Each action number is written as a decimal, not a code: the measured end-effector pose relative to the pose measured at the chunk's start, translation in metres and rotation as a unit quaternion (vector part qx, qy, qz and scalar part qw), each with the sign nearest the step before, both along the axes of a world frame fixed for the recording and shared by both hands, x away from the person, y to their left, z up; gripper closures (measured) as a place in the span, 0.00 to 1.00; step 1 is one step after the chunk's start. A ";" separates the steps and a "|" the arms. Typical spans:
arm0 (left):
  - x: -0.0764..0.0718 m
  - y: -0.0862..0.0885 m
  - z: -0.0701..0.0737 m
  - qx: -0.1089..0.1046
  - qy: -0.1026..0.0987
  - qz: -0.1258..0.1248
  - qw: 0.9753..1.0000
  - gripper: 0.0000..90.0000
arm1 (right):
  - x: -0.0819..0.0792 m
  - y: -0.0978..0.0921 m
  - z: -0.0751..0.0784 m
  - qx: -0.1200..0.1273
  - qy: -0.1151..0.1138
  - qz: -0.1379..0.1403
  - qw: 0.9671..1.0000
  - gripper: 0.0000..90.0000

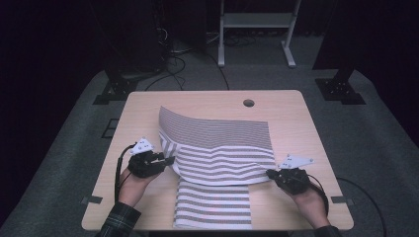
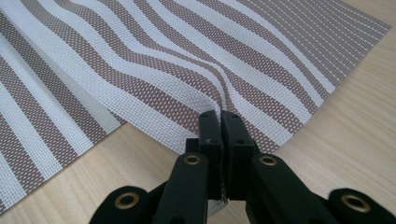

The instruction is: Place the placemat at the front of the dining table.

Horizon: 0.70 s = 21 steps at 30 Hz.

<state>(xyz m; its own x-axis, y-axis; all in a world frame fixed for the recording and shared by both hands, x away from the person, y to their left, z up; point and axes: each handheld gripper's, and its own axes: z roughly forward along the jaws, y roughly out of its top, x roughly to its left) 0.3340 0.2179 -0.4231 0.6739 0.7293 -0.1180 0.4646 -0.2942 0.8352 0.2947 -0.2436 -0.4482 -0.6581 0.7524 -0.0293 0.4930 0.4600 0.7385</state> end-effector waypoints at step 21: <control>-0.034 0.047 -0.010 0.018 -0.018 0.014 1.000 0.25 | 0.001 -0.001 -0.001 -0.004 0.002 -0.003 1.000 0.98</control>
<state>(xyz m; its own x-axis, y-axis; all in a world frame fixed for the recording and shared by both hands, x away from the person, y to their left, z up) 0.2996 0.2649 -0.4331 0.6571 0.7509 -0.0666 0.4421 -0.3123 0.8408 0.2954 -0.2451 -0.4490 -0.6542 0.7557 -0.0317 0.4990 0.4627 0.7328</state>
